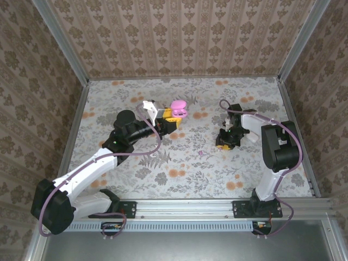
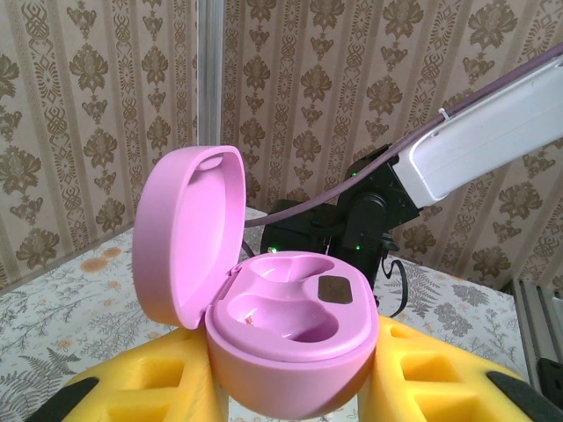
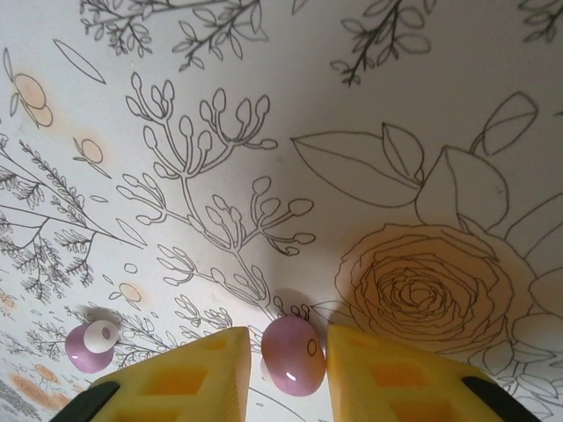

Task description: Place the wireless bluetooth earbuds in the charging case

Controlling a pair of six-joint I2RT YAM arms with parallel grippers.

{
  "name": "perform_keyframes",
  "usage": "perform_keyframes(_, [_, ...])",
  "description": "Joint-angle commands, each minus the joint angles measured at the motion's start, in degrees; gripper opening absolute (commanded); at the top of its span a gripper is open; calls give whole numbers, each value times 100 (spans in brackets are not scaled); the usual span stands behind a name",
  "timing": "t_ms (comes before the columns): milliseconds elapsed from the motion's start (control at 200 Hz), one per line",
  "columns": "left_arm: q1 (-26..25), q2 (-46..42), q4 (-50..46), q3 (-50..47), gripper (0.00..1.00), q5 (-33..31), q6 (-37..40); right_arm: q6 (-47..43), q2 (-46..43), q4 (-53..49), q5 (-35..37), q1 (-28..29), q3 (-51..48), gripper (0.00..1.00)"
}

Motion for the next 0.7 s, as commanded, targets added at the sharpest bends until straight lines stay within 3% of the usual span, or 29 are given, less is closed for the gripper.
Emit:
perform_keyframes(0, [-41, -83, 89, 189, 36, -15, 116, 38, -161, -270, 65, 29, 72, 32])
perform_keyframes(690, [-41, -145, 25, 157, 36, -59, 148, 169, 194, -80, 100, 122, 163, 28])
